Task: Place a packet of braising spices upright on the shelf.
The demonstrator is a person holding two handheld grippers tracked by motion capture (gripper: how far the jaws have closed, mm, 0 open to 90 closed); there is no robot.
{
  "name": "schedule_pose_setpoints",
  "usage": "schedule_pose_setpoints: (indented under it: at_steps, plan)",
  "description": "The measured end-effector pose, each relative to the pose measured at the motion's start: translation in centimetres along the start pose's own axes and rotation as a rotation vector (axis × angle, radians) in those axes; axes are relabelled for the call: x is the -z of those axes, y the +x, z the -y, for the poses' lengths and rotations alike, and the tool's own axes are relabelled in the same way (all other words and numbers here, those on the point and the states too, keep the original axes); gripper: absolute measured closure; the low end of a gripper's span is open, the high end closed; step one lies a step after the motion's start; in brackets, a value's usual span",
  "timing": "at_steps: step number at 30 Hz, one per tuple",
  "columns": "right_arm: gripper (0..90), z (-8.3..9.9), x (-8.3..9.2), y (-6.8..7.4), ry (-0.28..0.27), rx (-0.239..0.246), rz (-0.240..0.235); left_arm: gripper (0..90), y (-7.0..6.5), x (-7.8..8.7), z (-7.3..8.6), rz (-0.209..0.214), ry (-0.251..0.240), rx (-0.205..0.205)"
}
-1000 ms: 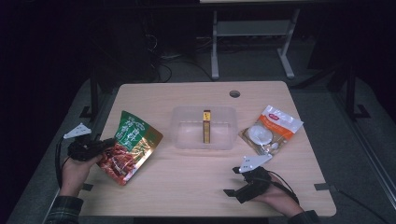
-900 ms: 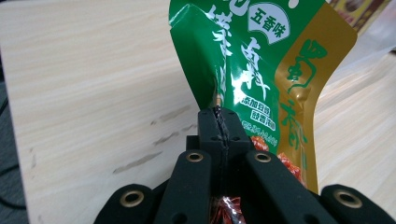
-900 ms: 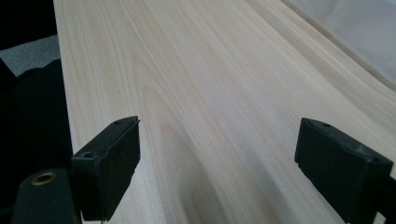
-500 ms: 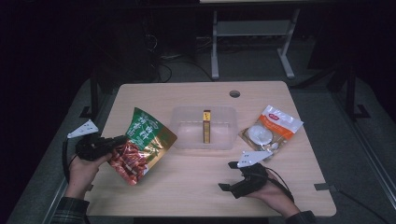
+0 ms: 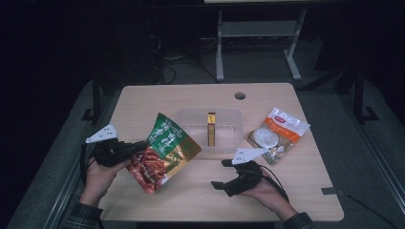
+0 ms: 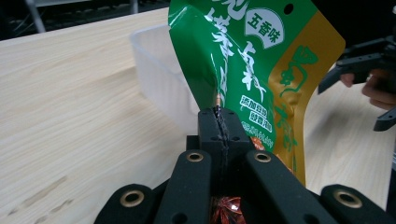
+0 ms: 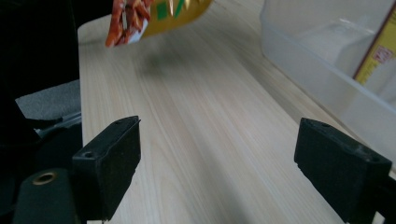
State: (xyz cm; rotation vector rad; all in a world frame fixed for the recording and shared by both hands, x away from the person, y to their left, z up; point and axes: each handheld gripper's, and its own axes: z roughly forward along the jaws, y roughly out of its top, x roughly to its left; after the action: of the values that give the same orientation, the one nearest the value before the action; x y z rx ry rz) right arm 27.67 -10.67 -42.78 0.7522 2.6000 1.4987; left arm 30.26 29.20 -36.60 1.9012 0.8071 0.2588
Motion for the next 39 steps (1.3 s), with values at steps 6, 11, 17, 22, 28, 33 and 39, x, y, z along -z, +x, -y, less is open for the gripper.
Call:
schedule_pose_setpoints:
  at_steps: [6, 11, 17, 22, 28, 33, 39]
  plan:
    - [14.6, -1.2, -1.4, 0.3, -0.042, 0.004, -0.031, 90.0, -1.7, -1.2, -0.5, 0.04, -0.002, -0.023]
    - [16.4, -1.8, -2.2, 0.4, -0.056, 0.006, -0.045, 90.0, -2.7, -1.8, -0.7, 0.067, -0.017, -0.031]
    - [23.3, -2.3, -2.2, 0.3, -0.116, -0.021, -0.065, 90.0, -3.4, -2.3, -0.8, 0.083, -0.04, -0.027]
    - [32.4, -2.6, -2.2, 0.1, -0.157, -0.036, -0.074, 90.0, -3.8, -2.6, -0.7, 0.095, -0.046, -0.022]
    - [55.9, -2.9, -2.3, -0.3, -0.198, -0.065, -0.112, 90.0, -4.4, -3.0, -0.7, 0.108, -0.055, -0.024]
    - [74.4, -3.1, -2.3, -0.4, -0.212, -0.085, -0.126, 89.9, -4.5, -3.1, -0.6, 0.105, -0.057, -0.025]
    - [88.7, -3.2, -1.7, -0.9, -0.215, -0.095, -0.148, 89.5, -4.8, -3.5, -0.4, 0.111, -0.053, -0.036]
